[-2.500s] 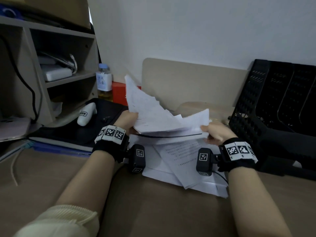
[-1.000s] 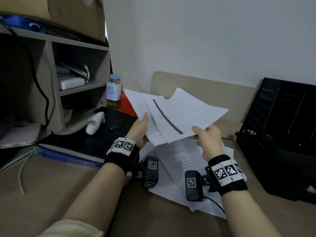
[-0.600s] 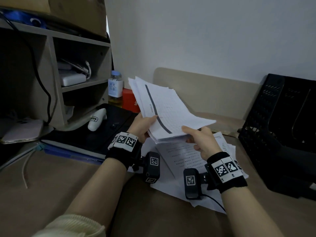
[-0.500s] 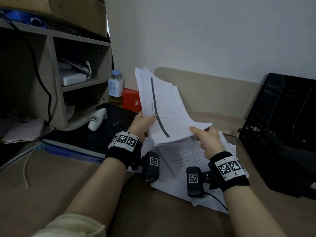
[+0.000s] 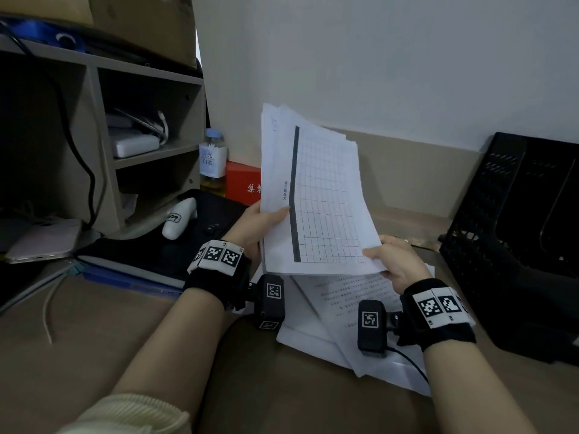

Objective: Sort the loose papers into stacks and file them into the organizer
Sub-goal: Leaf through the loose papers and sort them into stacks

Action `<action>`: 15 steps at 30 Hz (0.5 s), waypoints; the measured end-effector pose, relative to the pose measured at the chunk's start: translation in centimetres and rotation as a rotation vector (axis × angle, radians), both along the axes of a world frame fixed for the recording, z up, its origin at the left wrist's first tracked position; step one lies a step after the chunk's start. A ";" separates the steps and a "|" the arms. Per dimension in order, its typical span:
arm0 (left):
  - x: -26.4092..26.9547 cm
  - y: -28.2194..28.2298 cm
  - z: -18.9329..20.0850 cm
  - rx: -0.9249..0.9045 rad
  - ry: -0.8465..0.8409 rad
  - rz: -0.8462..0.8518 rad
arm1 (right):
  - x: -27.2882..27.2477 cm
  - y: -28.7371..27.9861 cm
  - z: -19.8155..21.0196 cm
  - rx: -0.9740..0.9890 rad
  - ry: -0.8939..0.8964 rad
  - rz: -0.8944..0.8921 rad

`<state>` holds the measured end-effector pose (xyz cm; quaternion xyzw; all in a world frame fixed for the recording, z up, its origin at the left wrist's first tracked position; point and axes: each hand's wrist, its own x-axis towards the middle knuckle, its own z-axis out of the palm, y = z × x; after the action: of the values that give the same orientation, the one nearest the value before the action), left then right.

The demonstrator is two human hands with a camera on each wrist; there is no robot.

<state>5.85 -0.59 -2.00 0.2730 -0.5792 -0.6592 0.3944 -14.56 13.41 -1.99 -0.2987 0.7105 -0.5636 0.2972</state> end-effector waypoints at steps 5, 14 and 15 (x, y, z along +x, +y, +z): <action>0.7 0.7 0.9 -0.047 -0.012 -0.125 | 0.3 0.2 0.3 -0.193 0.013 0.018; 0.6 1.8 1.6 -0.125 0.043 -0.070 | 0.7 0.4 0.9 -0.483 0.127 -0.053; 0.4 1.9 1.7 -0.125 0.063 -0.045 | 0.8 0.4 1.0 -0.511 0.149 -0.049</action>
<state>6.25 1.31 -0.32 0.2139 -0.6126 -0.6387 0.4135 -13.74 13.80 -1.00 -0.3877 0.5719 -0.7082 0.1453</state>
